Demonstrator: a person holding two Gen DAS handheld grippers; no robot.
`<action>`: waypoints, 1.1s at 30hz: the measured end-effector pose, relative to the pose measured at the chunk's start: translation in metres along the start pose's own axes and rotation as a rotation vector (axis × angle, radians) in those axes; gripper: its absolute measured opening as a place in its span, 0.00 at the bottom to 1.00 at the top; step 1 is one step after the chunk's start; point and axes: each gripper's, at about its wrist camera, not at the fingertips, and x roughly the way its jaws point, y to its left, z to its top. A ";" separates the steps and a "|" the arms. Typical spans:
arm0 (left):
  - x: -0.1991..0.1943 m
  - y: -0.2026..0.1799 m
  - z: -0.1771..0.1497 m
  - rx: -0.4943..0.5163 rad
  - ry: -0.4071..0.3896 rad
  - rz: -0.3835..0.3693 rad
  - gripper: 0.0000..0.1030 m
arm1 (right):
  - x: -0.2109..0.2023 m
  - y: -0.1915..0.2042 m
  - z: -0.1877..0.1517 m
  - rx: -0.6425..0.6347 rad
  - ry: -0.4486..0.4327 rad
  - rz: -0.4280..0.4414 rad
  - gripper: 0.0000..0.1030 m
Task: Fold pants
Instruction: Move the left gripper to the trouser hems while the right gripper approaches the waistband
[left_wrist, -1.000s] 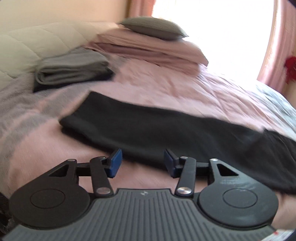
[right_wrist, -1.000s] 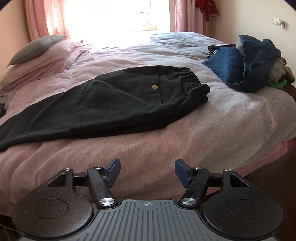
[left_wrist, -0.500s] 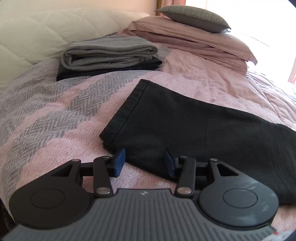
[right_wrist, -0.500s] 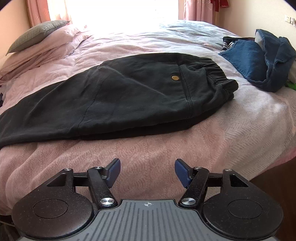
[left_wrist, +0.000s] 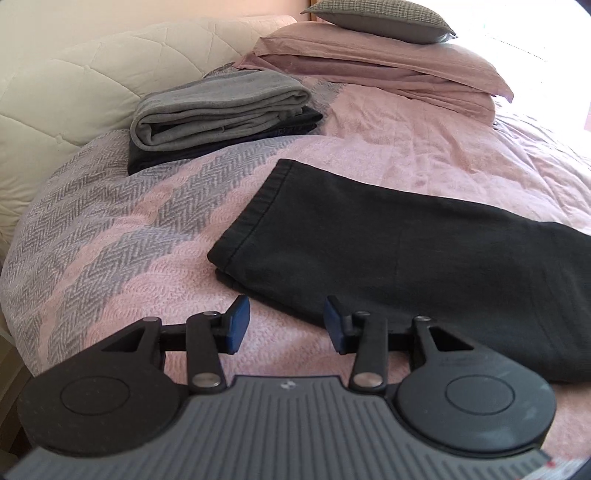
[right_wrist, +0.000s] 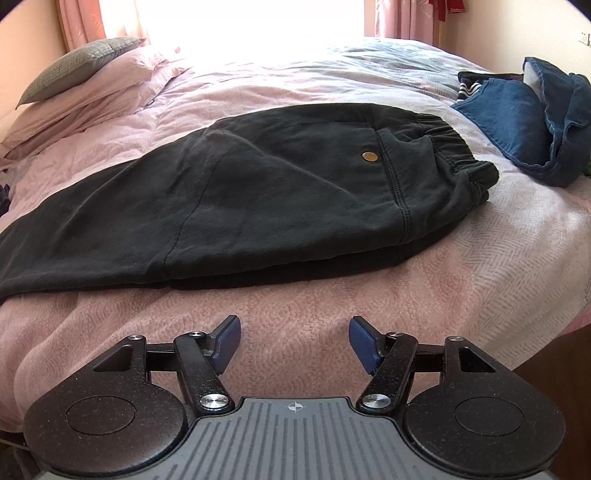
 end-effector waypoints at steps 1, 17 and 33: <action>-0.004 0.000 0.000 -0.010 -0.004 -0.019 0.38 | 0.000 -0.001 0.001 0.005 0.000 -0.004 0.60; 0.041 0.067 -0.040 -0.775 0.120 -0.510 0.49 | 0.004 0.129 0.017 -0.218 -0.184 0.234 0.60; 0.051 0.065 -0.036 -0.698 0.004 -0.559 0.43 | 0.039 0.273 0.001 -0.372 -0.214 0.322 0.60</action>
